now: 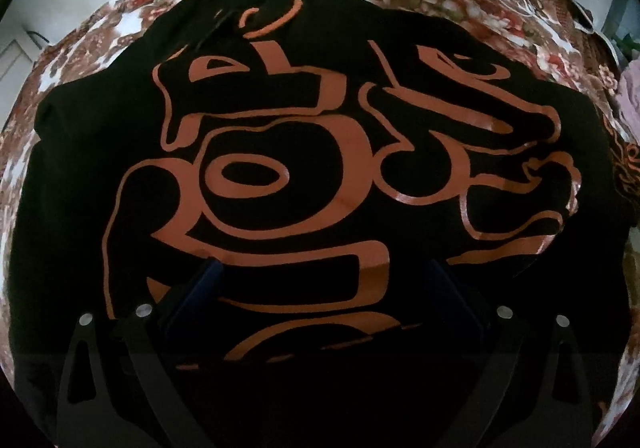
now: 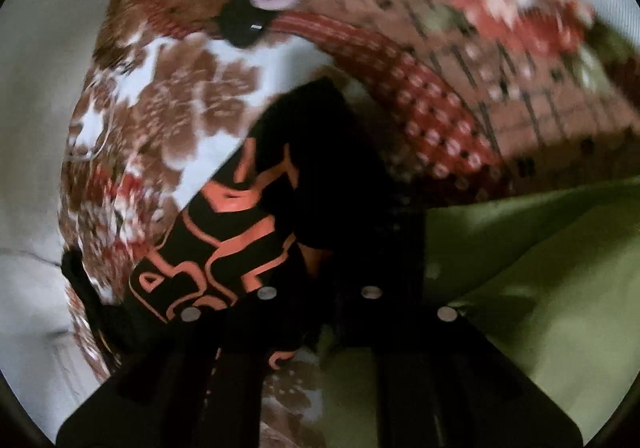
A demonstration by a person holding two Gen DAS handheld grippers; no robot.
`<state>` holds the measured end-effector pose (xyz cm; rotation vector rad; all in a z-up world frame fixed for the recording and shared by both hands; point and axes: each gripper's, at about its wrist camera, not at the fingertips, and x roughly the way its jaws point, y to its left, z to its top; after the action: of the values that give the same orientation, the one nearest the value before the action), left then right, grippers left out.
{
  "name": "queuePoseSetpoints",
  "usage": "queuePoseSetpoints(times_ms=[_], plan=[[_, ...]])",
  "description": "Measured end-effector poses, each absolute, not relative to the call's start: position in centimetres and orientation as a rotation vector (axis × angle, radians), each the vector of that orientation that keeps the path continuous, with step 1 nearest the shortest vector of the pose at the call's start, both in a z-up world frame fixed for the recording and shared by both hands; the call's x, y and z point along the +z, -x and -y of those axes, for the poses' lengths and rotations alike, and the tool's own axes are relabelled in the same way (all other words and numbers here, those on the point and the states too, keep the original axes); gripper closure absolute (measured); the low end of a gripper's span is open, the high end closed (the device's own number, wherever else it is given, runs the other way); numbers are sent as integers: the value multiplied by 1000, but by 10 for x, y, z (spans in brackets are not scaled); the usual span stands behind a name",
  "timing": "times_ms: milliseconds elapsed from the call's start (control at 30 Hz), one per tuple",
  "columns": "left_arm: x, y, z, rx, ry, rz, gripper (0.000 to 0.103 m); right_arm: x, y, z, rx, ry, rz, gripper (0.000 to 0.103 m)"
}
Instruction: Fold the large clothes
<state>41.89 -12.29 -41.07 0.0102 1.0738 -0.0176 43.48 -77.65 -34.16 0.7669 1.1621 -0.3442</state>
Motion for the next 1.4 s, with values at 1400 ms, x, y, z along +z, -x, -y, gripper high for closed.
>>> queuePoseSetpoints(times_ms=[1400], plan=[[-403, -412, 109, -142, 6, -1049, 5, -158, -451, 203, 273, -12, -1024, 97]])
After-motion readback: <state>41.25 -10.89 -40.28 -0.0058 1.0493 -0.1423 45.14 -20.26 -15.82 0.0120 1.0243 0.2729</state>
